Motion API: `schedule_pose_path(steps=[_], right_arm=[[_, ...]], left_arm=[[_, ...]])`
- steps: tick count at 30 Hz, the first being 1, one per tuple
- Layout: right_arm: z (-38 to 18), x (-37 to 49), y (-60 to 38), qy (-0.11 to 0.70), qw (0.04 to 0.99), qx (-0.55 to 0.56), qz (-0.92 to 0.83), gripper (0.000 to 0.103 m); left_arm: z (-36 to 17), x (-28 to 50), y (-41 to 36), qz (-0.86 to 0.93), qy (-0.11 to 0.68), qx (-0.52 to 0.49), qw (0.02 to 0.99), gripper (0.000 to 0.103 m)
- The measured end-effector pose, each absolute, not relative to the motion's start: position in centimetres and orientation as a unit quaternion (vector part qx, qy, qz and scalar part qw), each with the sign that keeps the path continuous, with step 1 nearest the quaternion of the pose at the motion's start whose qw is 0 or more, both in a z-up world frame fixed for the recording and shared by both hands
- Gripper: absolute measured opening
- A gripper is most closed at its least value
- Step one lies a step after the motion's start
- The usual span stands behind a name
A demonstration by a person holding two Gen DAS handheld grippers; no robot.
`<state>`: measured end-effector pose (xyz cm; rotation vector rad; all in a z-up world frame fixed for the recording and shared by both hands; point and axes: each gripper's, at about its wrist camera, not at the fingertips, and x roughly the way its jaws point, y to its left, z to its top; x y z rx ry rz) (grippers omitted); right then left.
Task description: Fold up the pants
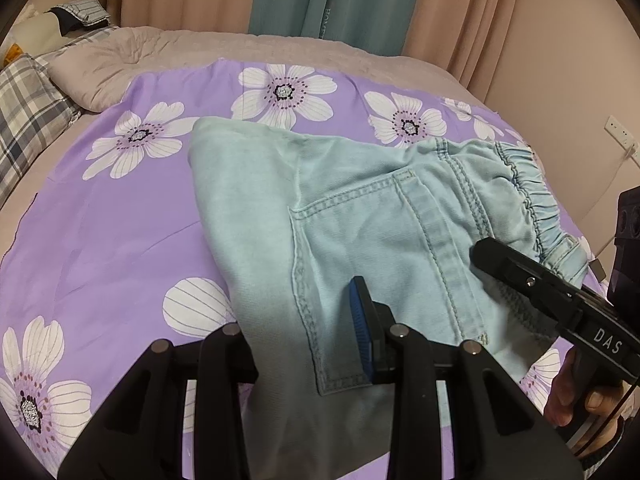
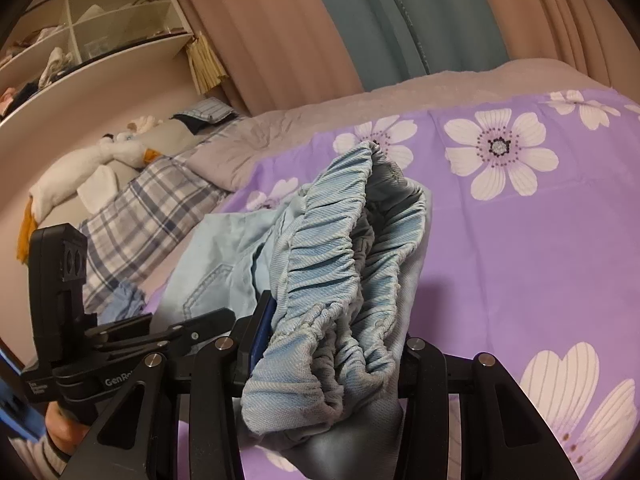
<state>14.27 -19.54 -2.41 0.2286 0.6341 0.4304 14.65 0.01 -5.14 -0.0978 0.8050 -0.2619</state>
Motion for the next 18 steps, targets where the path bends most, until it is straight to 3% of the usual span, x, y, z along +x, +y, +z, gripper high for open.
schedule_pose_path(steps=[18], right_arm=[[-4.7,16.9,-19.7,0.335,0.912,0.123,0.2,0.045]], left_arm=[[-7.9,18.0,-0.4,-0.122,0.42,-0.05,0.898,0.032]])
